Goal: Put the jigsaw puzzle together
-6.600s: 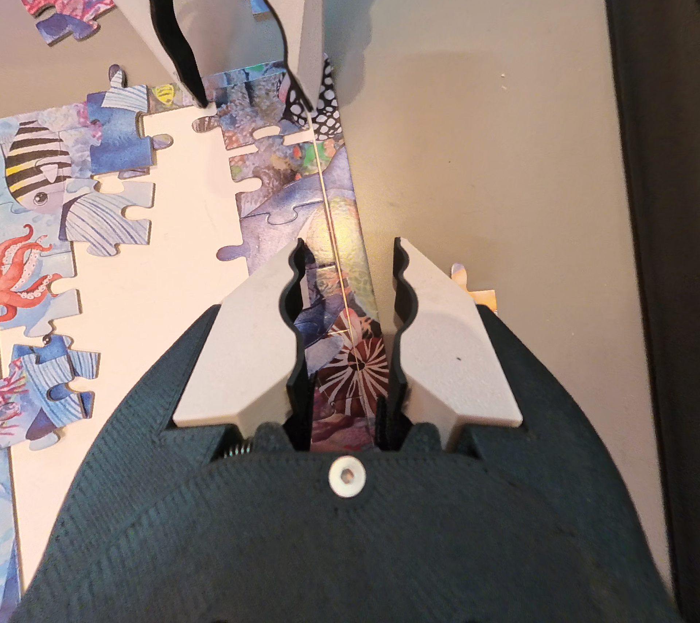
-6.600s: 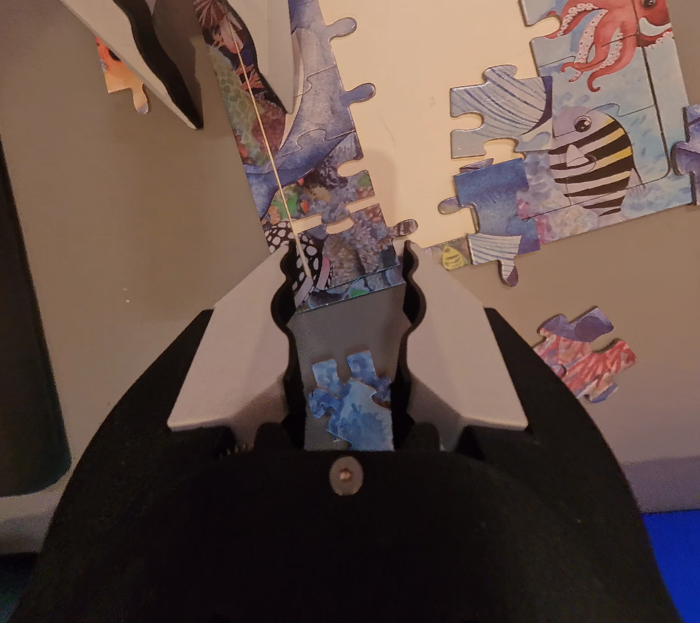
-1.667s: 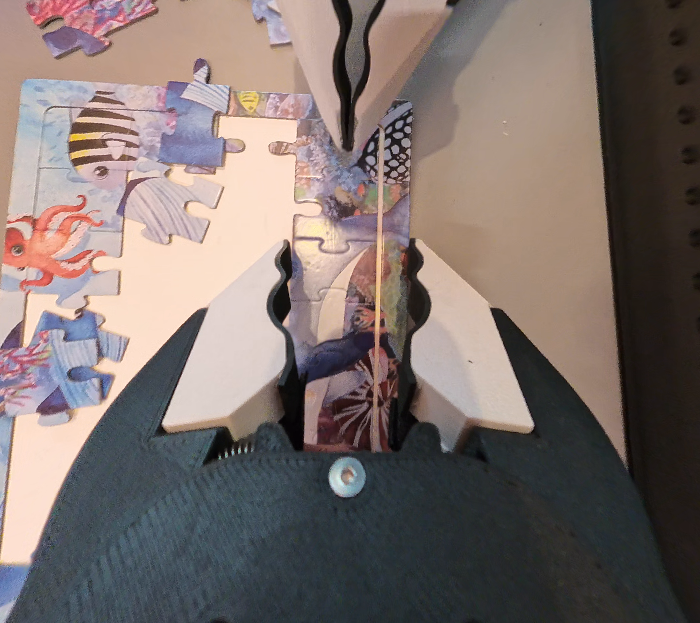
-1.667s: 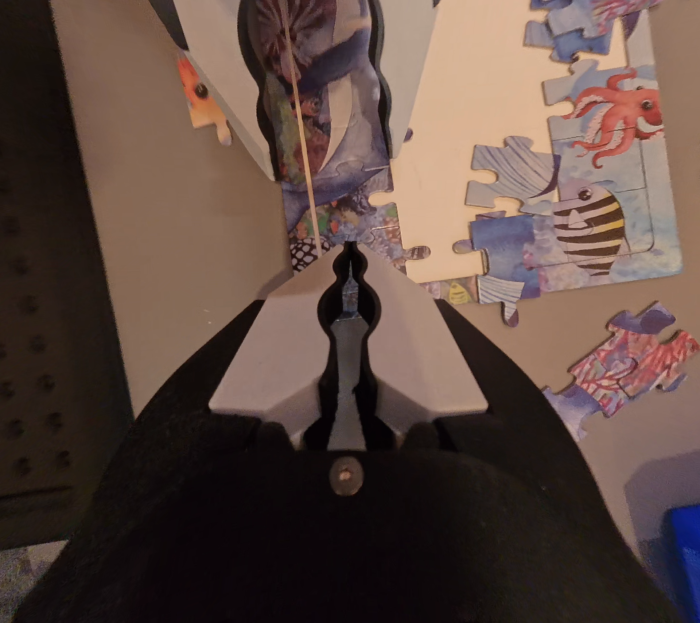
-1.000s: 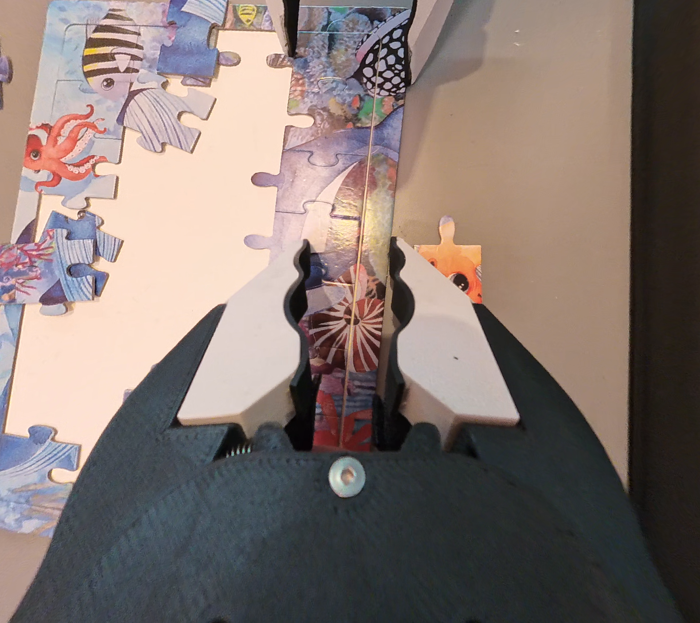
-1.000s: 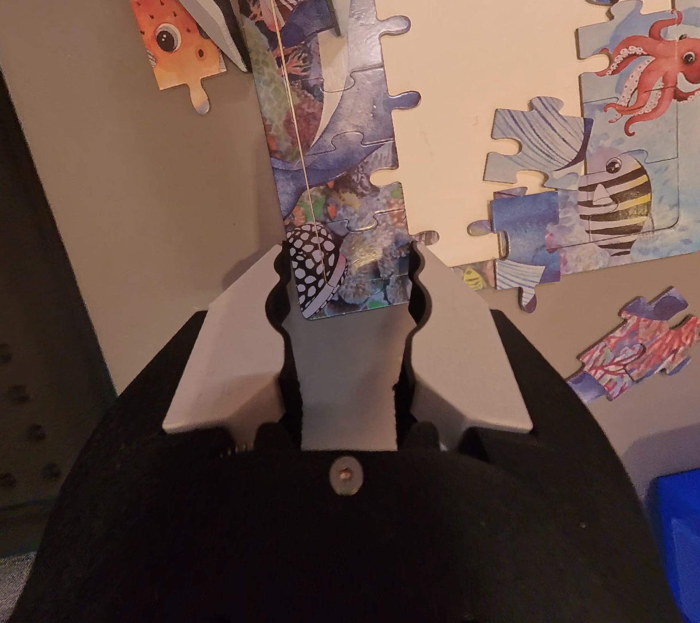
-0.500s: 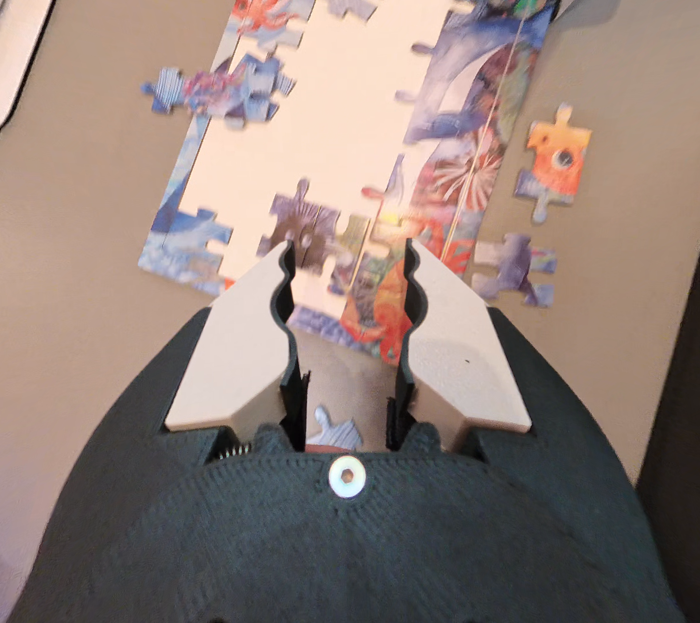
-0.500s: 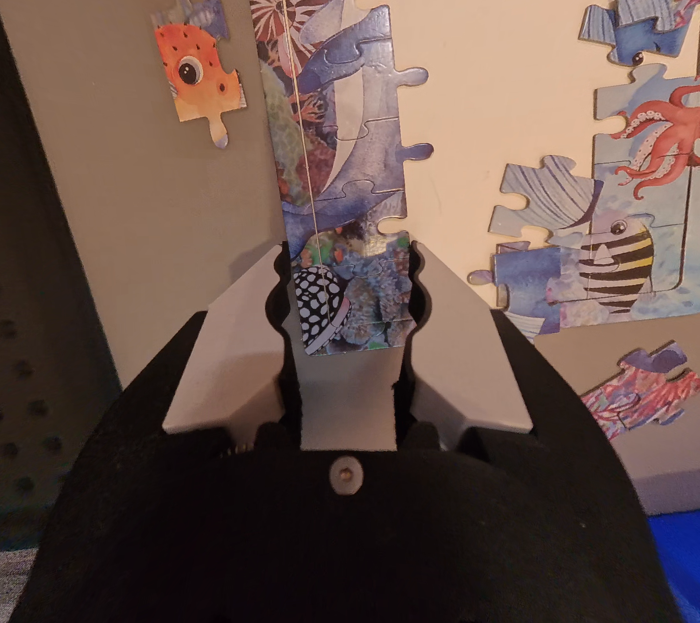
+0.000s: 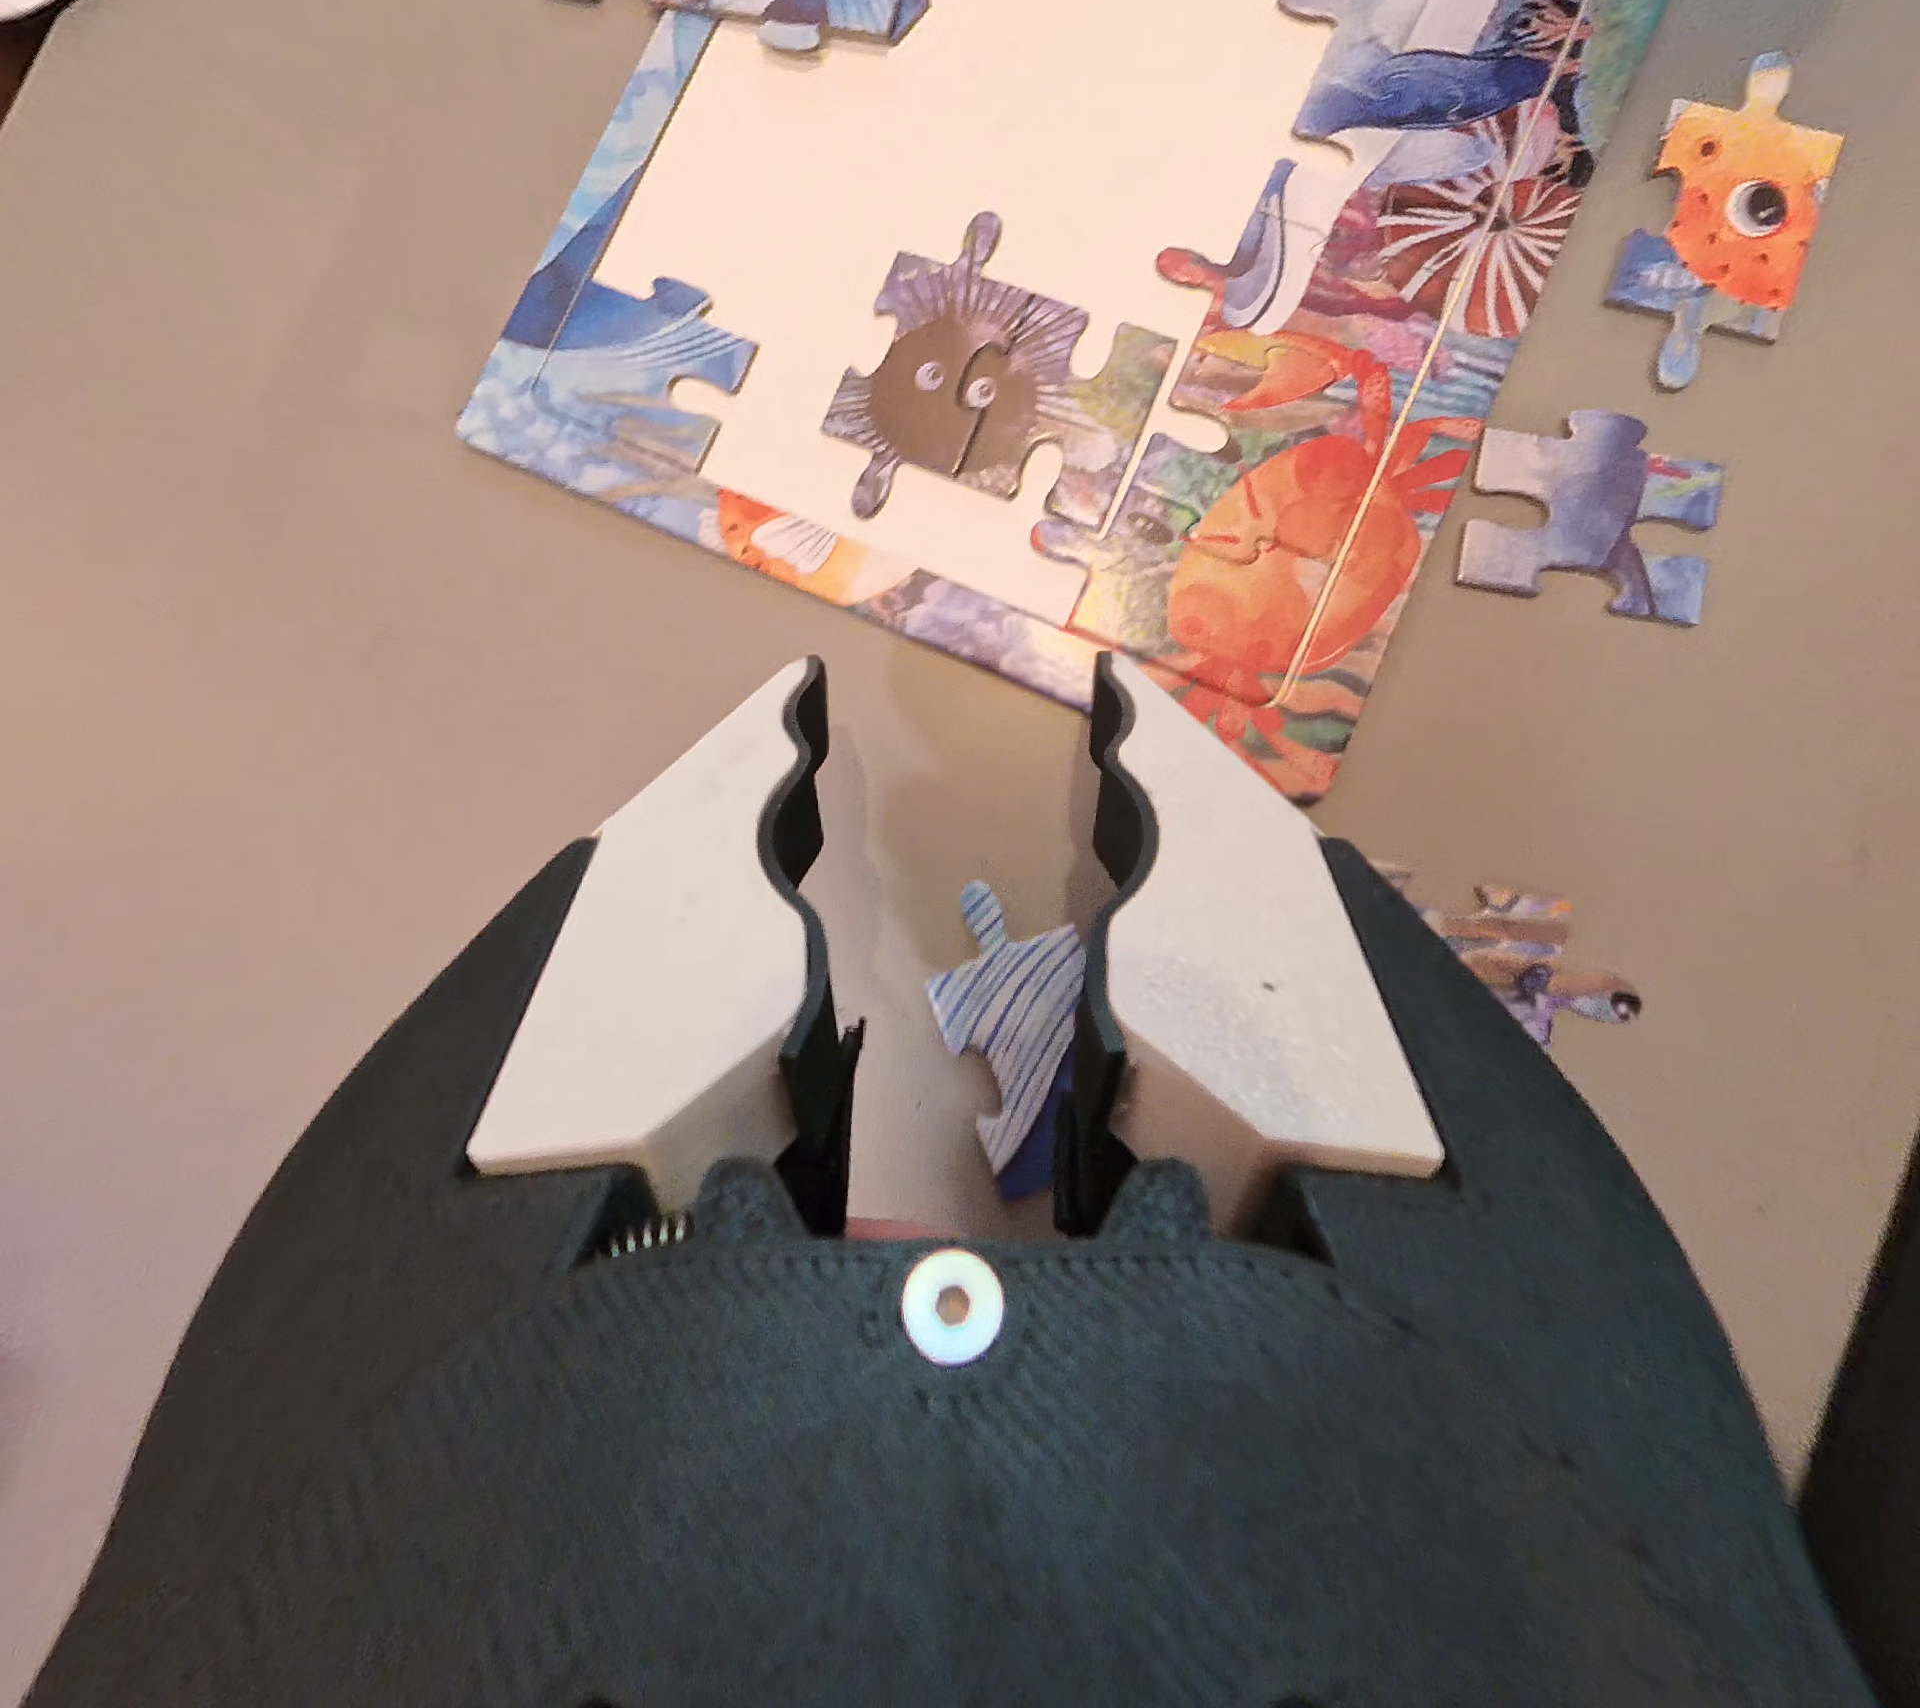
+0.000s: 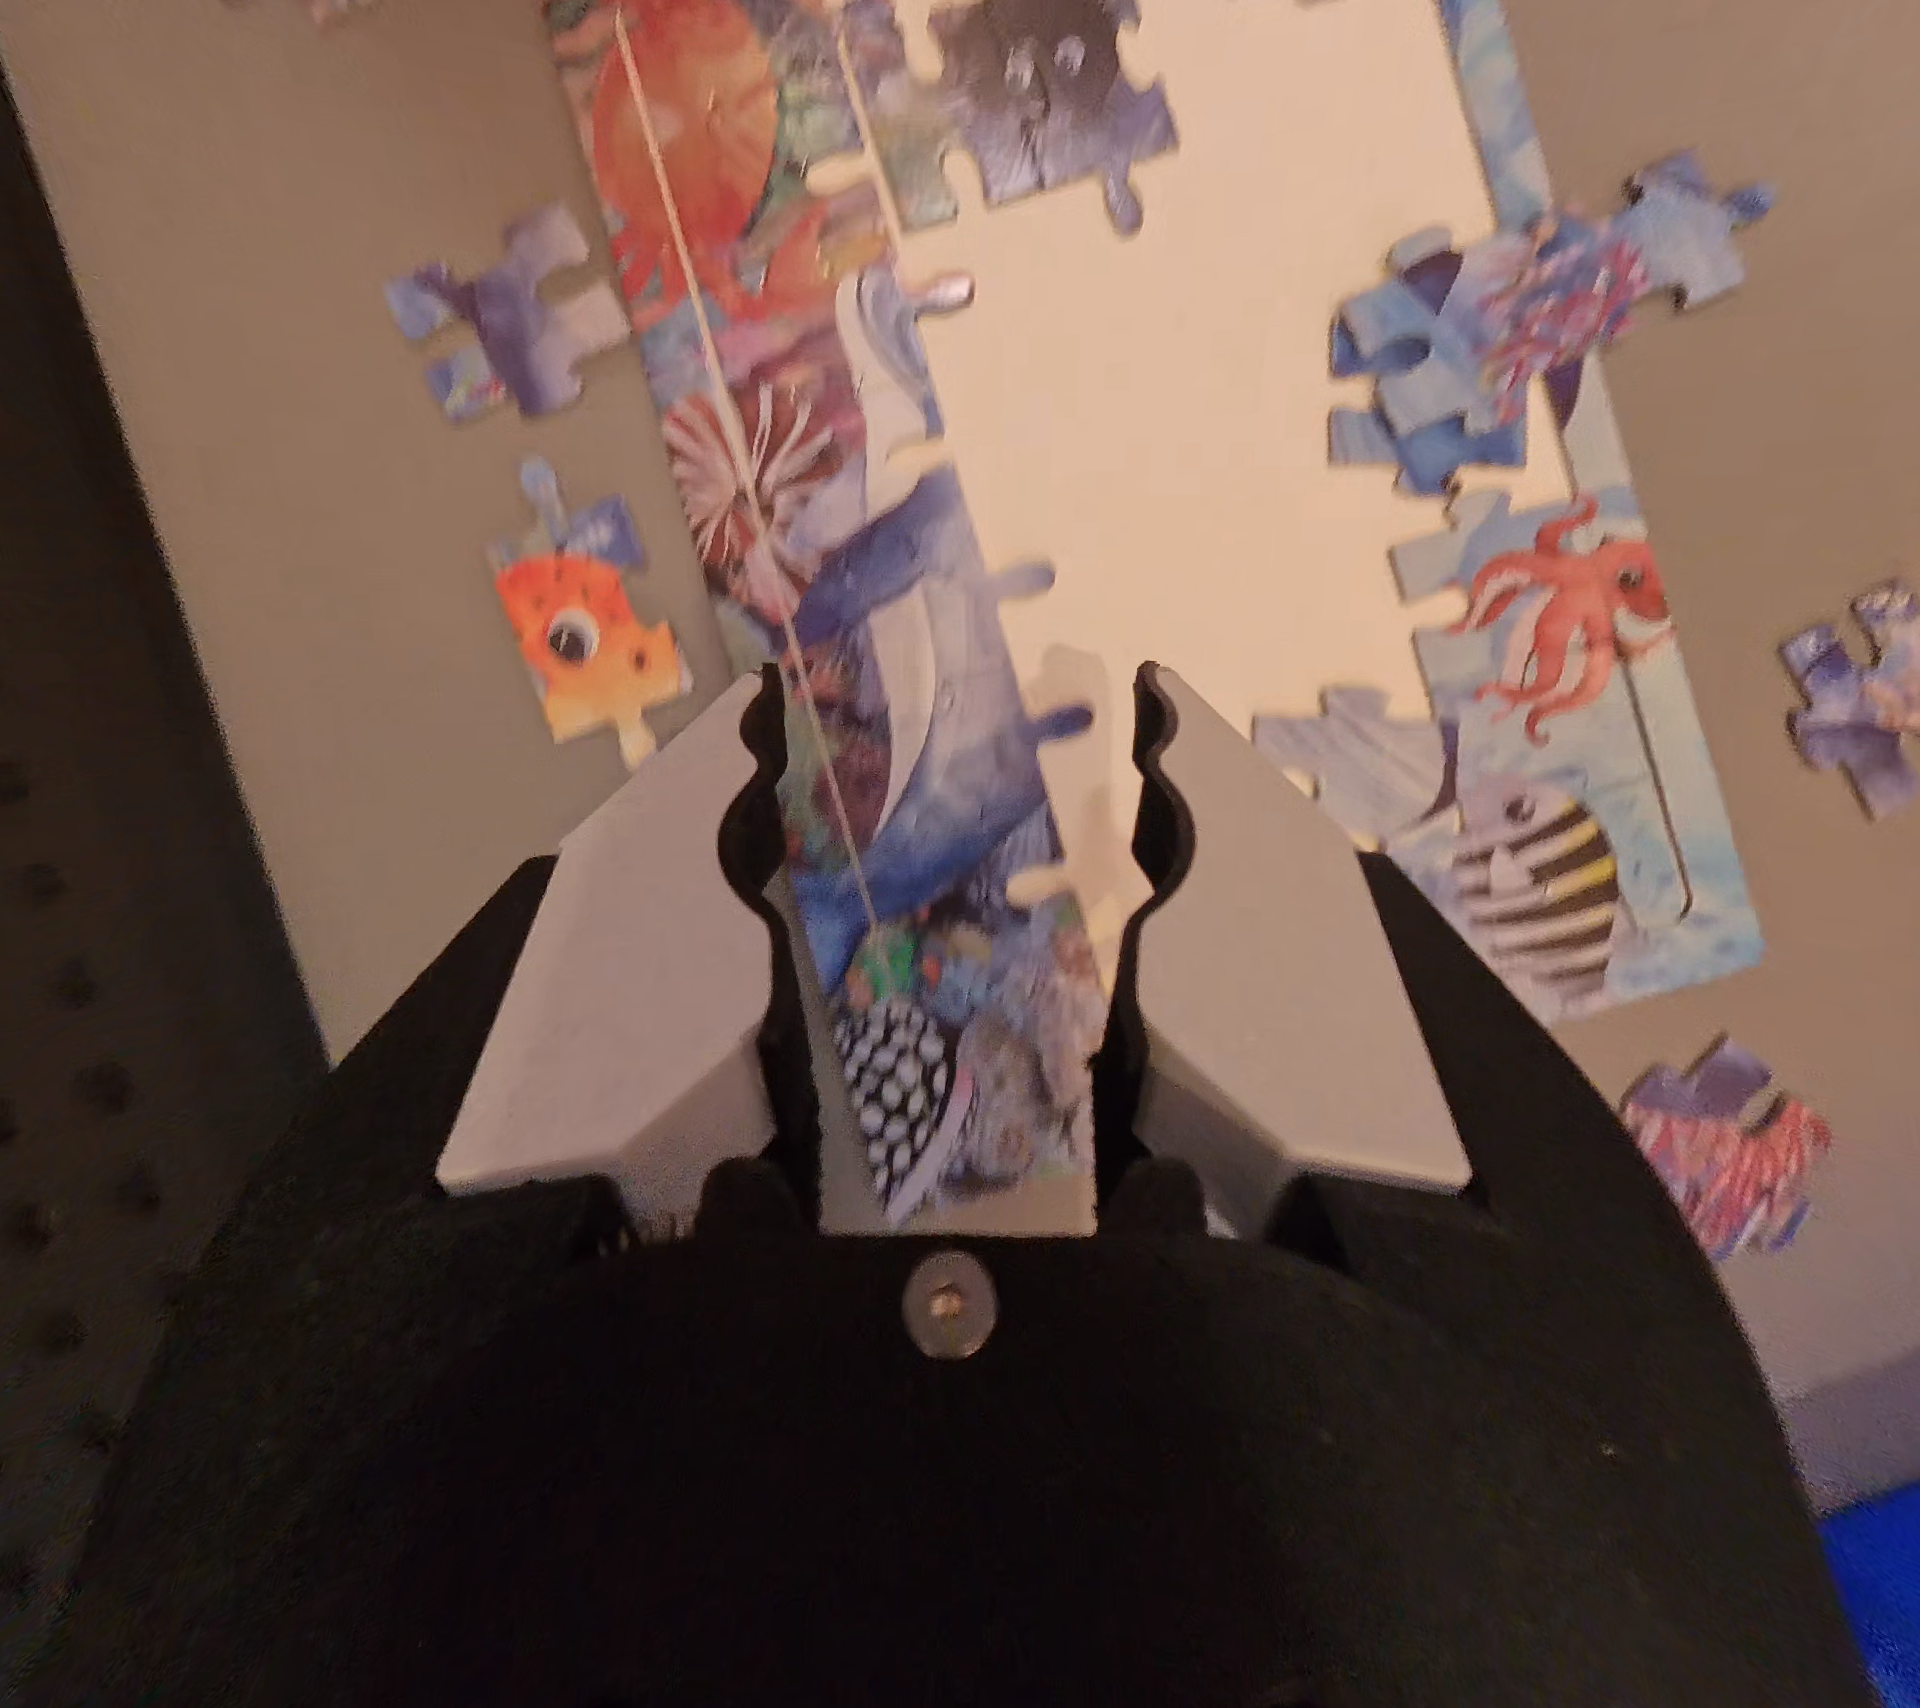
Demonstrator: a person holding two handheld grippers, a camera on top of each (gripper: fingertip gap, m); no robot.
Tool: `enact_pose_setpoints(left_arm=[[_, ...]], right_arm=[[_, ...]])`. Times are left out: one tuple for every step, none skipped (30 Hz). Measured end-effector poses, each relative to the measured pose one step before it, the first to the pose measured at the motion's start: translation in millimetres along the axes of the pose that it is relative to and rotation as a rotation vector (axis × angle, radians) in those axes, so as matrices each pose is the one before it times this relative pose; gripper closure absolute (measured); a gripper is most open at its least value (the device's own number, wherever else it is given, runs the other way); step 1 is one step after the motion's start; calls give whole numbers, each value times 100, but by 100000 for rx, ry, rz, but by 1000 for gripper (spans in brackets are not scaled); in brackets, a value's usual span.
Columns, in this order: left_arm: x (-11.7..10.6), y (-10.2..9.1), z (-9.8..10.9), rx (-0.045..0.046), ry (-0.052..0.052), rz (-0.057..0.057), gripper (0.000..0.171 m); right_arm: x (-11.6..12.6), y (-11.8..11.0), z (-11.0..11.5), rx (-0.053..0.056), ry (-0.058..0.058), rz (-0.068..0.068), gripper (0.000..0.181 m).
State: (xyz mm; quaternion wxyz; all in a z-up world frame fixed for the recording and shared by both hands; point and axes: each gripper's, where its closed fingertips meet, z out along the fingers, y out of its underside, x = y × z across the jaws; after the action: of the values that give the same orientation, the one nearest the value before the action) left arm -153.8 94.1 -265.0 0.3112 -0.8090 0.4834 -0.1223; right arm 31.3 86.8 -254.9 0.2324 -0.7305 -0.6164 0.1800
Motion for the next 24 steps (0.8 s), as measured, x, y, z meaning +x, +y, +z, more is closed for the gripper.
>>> enact_pose_setpoints(left_arm=[[349, -135, 469, -222, 1040, 803, 122], [293, -50, 474, -515, 1094, 510, 122], [203, -31, 430, -409, 623, 583, 123], [198, 1, 341, -418, 616, 549, 123], [211, -46, 262, -69, 781, 521, 123], [157, -26, 214, 124, 410, 732, 124], [6, 57, 152, -95, -237, 730, 123], [46, -92, 23, 1005, 532, 67, 124], [85, -14, 41, 561, 858, 362, 125], [122, -44, 46, 851, 881, 713, 126], [144, -51, 56, 616, 1225, -4, 127], [124, -23, 50, 311, 1244, -339, 128], [68, 21, 12, 11, 775, -97, 130], [66, 27, -18, -130, 405, 262, 130], [104, 6, -2, -169, 425, 112, 132], [102, 17, 1, -84, 517, -105, 134], [82, 20, 1, -98, 446, -280, 135], [12, 25, -39, -209, -36, 142, 135], [-108, 43, -76, -411, -1036, 731, 132], [-128, 86, -124, -708, -1146, 667, 129], [-146, 112, -136, -615, -1204, 697, 128], [-175, 87, -105, -434, -1164, 483, 127], [-209, 66, -79, -209, -1223, 224, 126], [-183, 66, -48, -164, -822, -27, 126]], right_arm=[[268, -1369, 793, 1805, -60, 23, 115], [134, -1374, 894, 1937, -1224, -377, 113], [310, -1284, 970, 1255, -528, 238, 113], [242, -1180, 991, 761, -653, -191, 112], [91, -1073, 984, 739, -1221, -1040, 111], [262, -888, 976, 479, -232, -833, 110], [354, -667, 953, 117, 377, -548, 110], [157, -562, 927, 364, -653, -273, 111], [-113, -391, 886, -49, -1915, -100, 110], [25, -229, 788, -502, -582, -109, 110], [98, -148, 709, -558, 279, -67, 110], [-70, -30, 667, -975, -405, 39, 111], [-206, -63, 508, -281, -1146, 516, 114], [-69, -322, 186, 1711, -690, 1617, 117], [63, -116, 79, 521, 191, 681, 118], [77, -25, -9, -43, 237, 617, 120], [182, 80, -80, -692, 1025, 1014, 120], [248, 177, -177, -760, 1583, 702, 118], [180, 289, -357, -440, 1385, -168, 114], [332, 406, -592, 126, 2048, 216, 109], [725, 541, -847, 116, 3344, 1946, 104], [952, 667, -1099, 526, 3675, 3171, 102], [1092, 845, -1298, 720, 3113, 4329, 105], [1276, 1058, -1355, 502, 2904, 5284, 107]])
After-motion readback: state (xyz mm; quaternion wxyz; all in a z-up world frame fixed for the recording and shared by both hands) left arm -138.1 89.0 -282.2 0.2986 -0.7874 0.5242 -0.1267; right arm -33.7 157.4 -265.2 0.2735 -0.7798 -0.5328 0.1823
